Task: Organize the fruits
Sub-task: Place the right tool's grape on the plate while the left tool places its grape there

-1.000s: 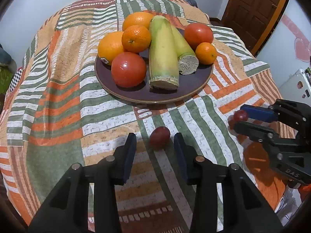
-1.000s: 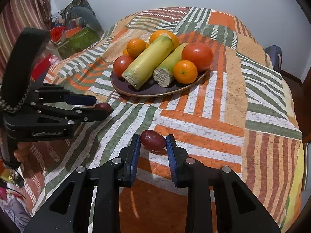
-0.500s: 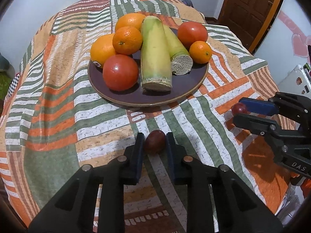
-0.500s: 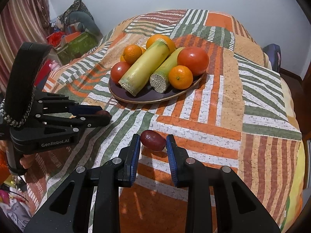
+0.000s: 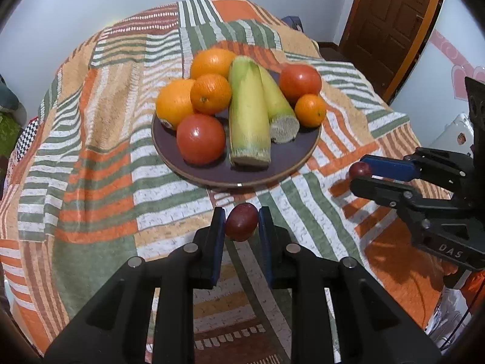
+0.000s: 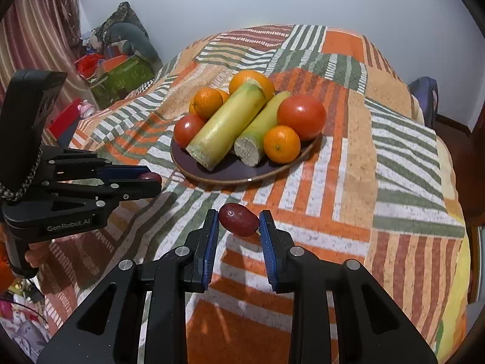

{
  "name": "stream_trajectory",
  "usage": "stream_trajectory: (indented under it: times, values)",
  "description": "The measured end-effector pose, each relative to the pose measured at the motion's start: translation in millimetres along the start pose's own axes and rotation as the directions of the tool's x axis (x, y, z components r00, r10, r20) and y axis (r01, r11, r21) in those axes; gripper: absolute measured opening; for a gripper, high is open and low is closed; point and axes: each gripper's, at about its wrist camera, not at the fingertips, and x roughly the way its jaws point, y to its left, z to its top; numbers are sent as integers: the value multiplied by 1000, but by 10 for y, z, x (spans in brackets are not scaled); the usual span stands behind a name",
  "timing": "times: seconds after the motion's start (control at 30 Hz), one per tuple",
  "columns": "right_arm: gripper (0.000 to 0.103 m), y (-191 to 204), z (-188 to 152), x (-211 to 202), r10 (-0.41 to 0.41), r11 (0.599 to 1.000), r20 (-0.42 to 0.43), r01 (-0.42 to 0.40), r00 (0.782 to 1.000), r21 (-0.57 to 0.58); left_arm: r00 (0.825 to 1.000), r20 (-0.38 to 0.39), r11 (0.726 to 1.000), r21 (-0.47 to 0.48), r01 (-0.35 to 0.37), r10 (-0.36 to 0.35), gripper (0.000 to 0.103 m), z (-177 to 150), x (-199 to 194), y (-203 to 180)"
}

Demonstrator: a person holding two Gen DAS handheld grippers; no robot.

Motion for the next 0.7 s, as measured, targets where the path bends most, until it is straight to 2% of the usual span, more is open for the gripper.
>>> stream_trajectory:
  times: [0.37,0.7]
  values:
    - [25,64,226,145,8,999,19,-7,1000,-34,999,49,999,-46,-17,19,22,257,-11,171]
    - [25,56,358,398,4,1000,-4,-4,1000,-30,1000,23,998,-58,2,0,22,338,204,227]
